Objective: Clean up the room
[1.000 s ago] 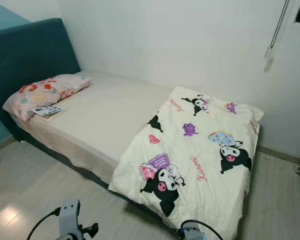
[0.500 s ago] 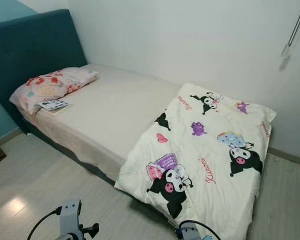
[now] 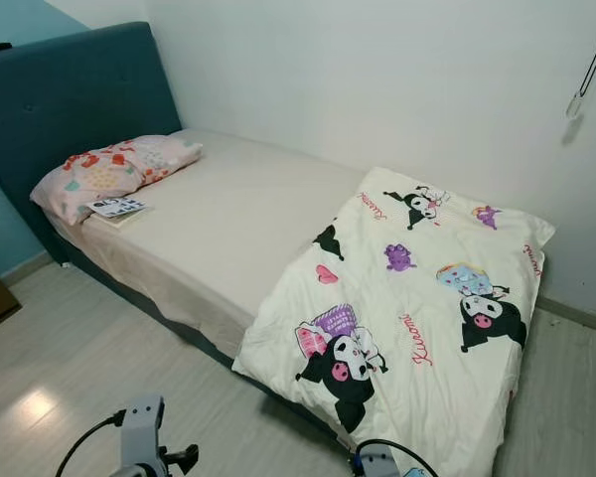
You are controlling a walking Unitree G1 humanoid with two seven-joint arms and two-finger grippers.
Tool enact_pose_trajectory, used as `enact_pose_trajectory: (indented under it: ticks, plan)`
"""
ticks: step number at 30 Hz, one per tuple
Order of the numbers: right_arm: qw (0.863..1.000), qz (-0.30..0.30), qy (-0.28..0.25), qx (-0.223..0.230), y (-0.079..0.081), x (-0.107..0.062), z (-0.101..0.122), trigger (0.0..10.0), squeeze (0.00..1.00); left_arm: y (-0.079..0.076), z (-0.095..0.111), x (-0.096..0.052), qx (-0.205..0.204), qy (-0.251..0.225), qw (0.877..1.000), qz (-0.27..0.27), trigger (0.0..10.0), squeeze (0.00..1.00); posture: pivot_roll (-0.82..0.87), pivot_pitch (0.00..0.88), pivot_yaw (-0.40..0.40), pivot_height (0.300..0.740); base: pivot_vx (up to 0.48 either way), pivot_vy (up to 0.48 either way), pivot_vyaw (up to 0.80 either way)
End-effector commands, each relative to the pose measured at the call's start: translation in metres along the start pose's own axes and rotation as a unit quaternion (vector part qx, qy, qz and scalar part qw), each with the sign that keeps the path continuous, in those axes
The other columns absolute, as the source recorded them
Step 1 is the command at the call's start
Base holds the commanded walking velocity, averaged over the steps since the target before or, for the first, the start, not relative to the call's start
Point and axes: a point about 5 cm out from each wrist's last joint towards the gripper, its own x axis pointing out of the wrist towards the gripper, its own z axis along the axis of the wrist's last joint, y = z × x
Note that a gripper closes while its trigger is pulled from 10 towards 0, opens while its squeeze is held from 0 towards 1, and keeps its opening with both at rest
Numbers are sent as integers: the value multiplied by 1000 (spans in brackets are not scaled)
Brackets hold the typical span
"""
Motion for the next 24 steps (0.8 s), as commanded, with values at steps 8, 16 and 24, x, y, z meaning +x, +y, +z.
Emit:
enact_pose_trajectory:
  ticks: [8, 16, 24]
  plan:
    - [1000, 3, 6, 7, 2, 0, -4, 10000, 0, 2, -4, -1, -12, 4, 1000, 5, 10000, 0, 2, 0, 11, 740, 0, -180, 448]
    - [1000, 5, 4, 5, 3, 0, -3, 10000, 0, 3, -3, -1, -8, 4, 1000, 5, 10000, 0, 3, 0, 11, 740, 0, 0, 714]
    - [1000, 7, 5, 5, 4, 0, -3, 10000, 0, 3, -4, -1, -4, 5, 1000, 4, 10000, 0, 2, 0, 16, 740, 0, 0, 718]
